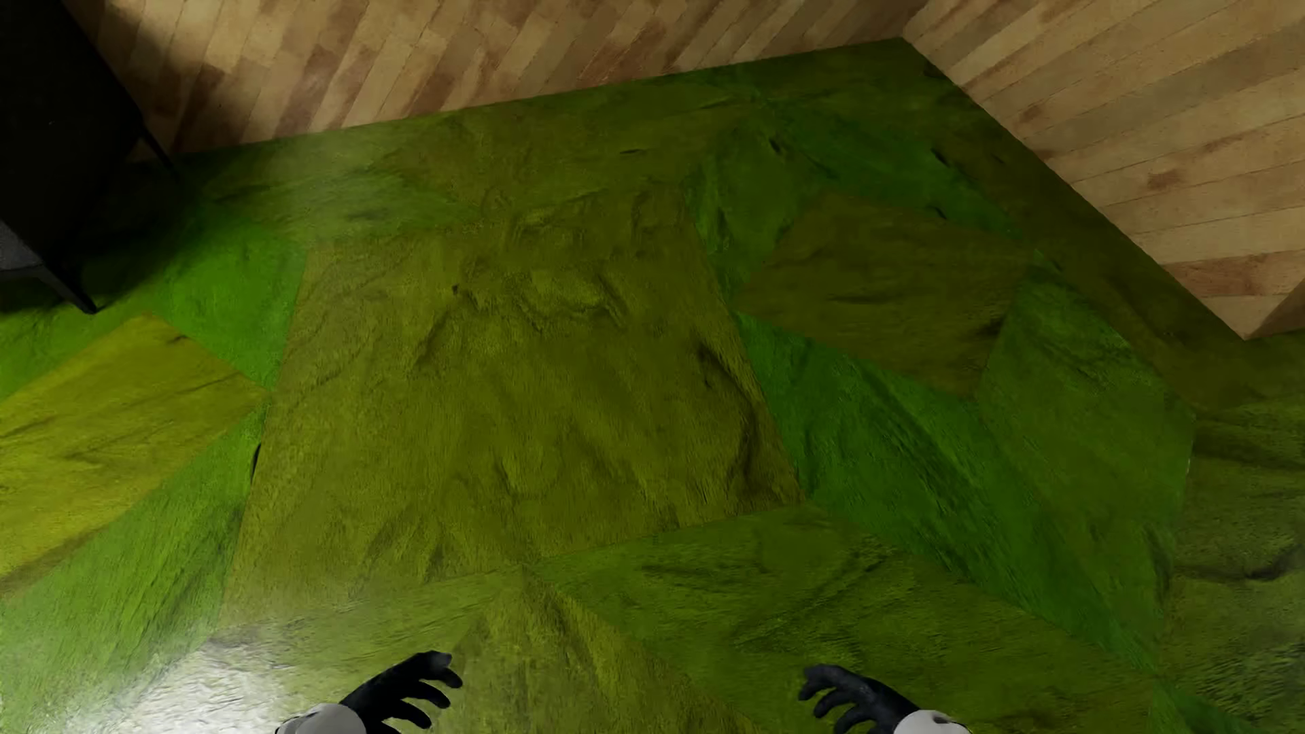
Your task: Perch on the pink box
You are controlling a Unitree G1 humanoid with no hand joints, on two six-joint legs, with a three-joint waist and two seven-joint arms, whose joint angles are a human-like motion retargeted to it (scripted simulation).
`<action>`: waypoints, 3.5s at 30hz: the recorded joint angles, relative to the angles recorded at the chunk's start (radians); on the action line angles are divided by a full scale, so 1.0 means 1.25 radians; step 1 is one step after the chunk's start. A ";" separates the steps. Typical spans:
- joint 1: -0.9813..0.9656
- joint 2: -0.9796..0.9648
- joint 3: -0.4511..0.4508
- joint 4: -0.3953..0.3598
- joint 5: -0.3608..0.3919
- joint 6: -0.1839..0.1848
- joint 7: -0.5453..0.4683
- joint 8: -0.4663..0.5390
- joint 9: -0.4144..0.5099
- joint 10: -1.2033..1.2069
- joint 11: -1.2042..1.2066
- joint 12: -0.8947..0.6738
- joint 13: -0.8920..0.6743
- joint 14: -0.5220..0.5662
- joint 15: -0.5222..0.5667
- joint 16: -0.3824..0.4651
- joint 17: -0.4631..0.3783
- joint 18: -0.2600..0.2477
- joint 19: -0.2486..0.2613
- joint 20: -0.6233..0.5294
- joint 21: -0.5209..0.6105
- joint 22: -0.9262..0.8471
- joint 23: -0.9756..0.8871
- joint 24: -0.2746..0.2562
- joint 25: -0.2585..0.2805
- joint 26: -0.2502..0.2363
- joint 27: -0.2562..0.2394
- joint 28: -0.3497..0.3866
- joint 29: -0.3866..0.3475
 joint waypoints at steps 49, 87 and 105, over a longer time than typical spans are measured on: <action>-1.107 -1.058 0.011 0.106 -0.092 -0.009 -0.149 0.251 0.550 1.223 1.159 -0.609 -0.800 -0.265 -0.236 0.411 -0.396 -0.102 0.107 -0.452 0.718 -0.848 -0.759 -0.120 0.028 -0.105 -0.051 0.170 -0.257; -0.963 -0.861 0.028 0.085 -0.108 0.011 -0.171 0.266 0.351 1.530 1.446 0.015 -0.003 -0.186 -0.184 -0.003 -0.070 -0.034 0.093 0.059 -0.049 0.025 0.074 0.022 0.030 0.050 0.107 0.031 0.016; -0.922 -0.846 0.025 0.066 -0.113 0.018 -0.166 0.272 0.355 1.519 1.451 0.086 0.041 -0.179 -0.186 -0.053 -0.037 -0.031 0.088 0.043 -0.067 -0.035 0.012 0.049 0.028 0.033 0.090 -0.001 -0.019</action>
